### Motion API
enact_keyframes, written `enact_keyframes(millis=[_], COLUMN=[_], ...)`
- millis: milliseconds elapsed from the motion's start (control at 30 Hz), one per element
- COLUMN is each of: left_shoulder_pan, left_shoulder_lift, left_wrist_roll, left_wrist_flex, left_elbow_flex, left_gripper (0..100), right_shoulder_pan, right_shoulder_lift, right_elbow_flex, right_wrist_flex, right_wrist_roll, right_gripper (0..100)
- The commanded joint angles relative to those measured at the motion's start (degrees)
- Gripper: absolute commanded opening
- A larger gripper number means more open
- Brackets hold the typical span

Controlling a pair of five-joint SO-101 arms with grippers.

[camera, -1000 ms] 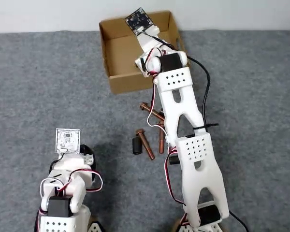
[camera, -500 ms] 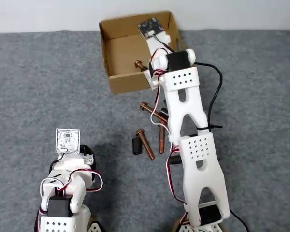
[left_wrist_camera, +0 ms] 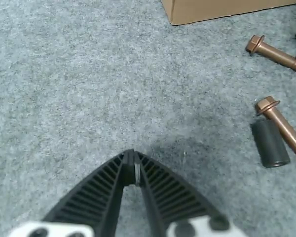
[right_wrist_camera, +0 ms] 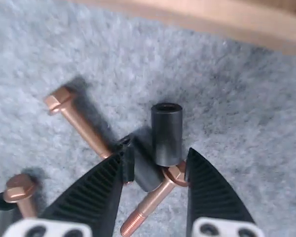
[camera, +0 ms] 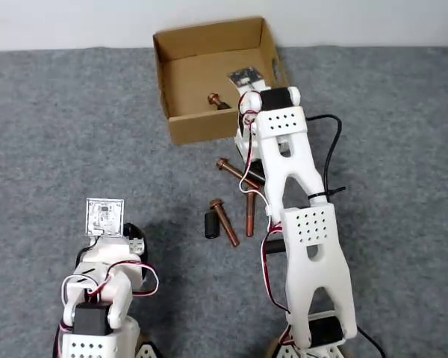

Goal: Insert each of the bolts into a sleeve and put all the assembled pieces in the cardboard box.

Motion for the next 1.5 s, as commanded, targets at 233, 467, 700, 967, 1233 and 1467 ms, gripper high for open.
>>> enact_keyframes(millis=[233, 467, 700, 967, 1233, 1467], left_shoulder_pan=[-0.44, -0.44, -0.44, -0.44, -0.35, -0.35], left_shoulder_lift=[-0.18, -0.18, -0.18, -0.09, -0.09, -0.09], left_wrist_roll=[0.00, 0.00, 0.00, 0.00, 0.00, 0.00], left_wrist_flex=[-1.76, -1.76, -1.76, -1.76, -1.76, -1.76], left_elbow_flex=[-0.40, -0.40, -0.40, -0.40, -0.40, -0.40], left_gripper=[1, 1, 1, 1, 1, 1], right_shoulder_pan=[2.33, 2.42, 2.24, 2.59, 3.03, 3.03], right_shoulder_lift=[6.20, 7.60, 6.73, -1.19, -26.24, -52.88], right_elbow_flex=[-0.35, -2.11, -10.73, -16.79, 10.20, 36.31], right_wrist_flex=[-4.09, -3.65, 1.89, 2.86, 2.86, 2.59], right_wrist_roll=[-0.18, -0.18, -0.26, -1.05, -11.87, -20.04], right_gripper=[16.6, 1.4, 0.8, 0.8, 0.8, 0.8])
